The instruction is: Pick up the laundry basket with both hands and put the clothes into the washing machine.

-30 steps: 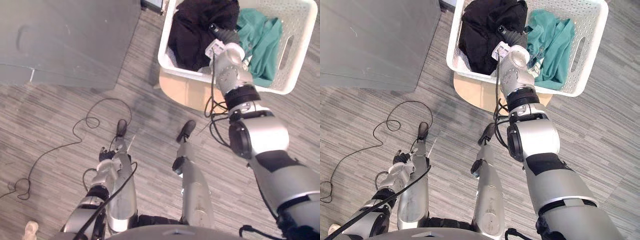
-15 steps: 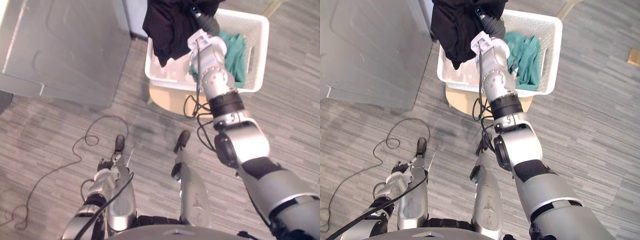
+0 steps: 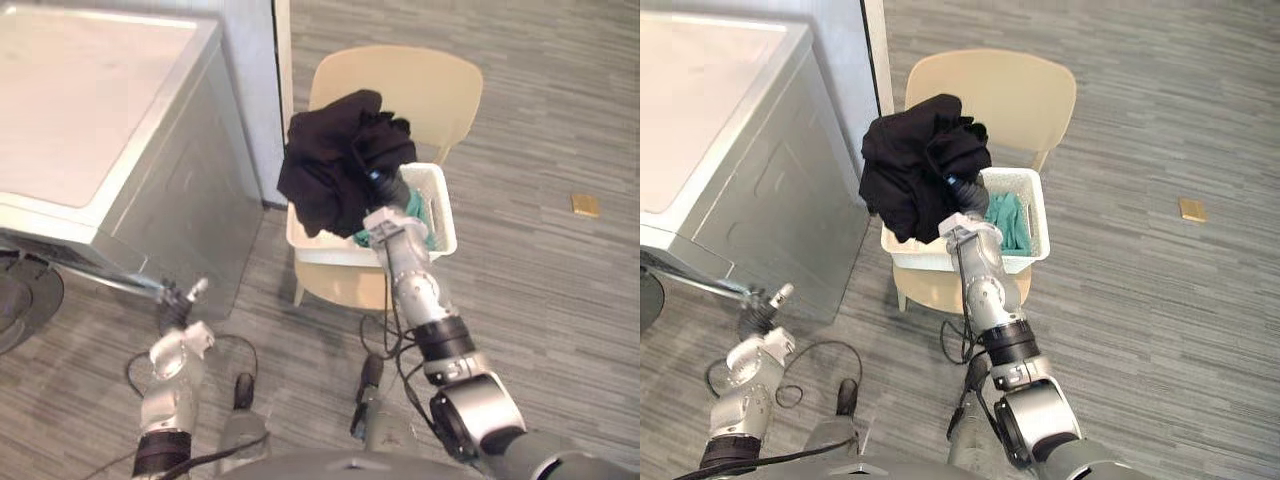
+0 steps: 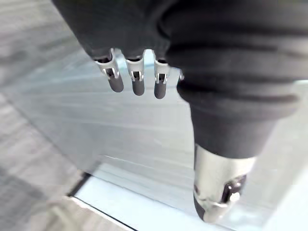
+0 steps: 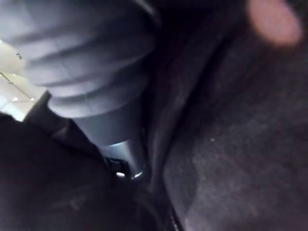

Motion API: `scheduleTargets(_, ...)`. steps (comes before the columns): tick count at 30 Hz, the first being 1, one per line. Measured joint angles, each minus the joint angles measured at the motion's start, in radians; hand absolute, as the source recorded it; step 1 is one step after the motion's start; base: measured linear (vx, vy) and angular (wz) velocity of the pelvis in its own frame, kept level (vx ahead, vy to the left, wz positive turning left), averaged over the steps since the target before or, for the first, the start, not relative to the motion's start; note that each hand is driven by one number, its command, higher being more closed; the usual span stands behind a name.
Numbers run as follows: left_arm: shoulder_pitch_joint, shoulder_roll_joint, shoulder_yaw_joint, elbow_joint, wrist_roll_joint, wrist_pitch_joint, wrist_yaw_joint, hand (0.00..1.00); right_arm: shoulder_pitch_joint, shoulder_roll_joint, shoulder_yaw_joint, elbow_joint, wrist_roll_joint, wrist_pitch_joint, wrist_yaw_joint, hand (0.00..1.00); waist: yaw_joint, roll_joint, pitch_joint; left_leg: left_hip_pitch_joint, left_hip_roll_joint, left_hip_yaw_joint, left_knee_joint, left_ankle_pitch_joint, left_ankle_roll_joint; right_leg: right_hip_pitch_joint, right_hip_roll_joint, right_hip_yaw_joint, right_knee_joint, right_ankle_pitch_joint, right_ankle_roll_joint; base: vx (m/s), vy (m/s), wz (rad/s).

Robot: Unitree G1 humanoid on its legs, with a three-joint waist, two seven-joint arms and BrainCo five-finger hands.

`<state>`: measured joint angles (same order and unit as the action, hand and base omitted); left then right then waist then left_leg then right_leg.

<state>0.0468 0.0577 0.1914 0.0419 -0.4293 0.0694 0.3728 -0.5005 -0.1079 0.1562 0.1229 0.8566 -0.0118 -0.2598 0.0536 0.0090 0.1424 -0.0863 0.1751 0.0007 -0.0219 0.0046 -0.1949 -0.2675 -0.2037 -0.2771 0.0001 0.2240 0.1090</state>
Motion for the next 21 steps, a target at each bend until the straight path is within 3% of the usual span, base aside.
scheduleTargets(6, -0.025, 0.002, -0.001, -0.177, -0.001, -0.032, -0.013, 0.00, 0.032, 0.000, 0.007, -0.037, -0.001, 0.024, 0.042, 1.00, -0.009, 0.030, -0.061, 0.044, -0.010, 0.030, 0.000, -0.013, 0.007, 0.053, 0.001, 0.022, -0.061, 0.036, 0.008, 0.04, 0.027, -0.12)
scheduleTargets(11, -0.030, 0.009, -0.056, -0.186, -0.039, -0.034, -0.062, 0.00, 0.068, -0.006, 0.021, -0.038, -0.001, 0.044, 0.069, 1.00, -0.018, 0.031, -0.087, 0.074, -0.007, 0.068, 0.004, -0.032, 0.006, 0.076, 0.011, 0.051, -0.080, 0.044, 0.005, -0.01, 0.011, -0.19)
scheduleTargets(17, -0.031, 0.045, -0.169, -0.186, -0.082, -0.029, -0.160, 0.00, 0.118, -0.028, 0.031, -0.052, -0.032, 0.100, 0.087, 1.00, -0.037, 0.032, -0.111, 0.104, -0.004, 0.086, 0.003, -0.049, 0.008, 0.091, 0.018, 0.072, -0.081, 0.033, 0.008, -0.02, 0.001, -0.10)
scheduleTargets(21, -0.031, 0.070, -0.241, -0.186, -0.119, -0.005, -0.206, 0.00, 0.125, -0.049, 0.033, -0.069, -0.032, 0.107, 0.106, 1.00, -0.046, 0.032, -0.118, 0.107, -0.003, 0.088, 0.003, -0.048, 0.004, 0.091, 0.020, 0.074, -0.081, 0.034, 0.008, 0.00, 0.000, 0.00)
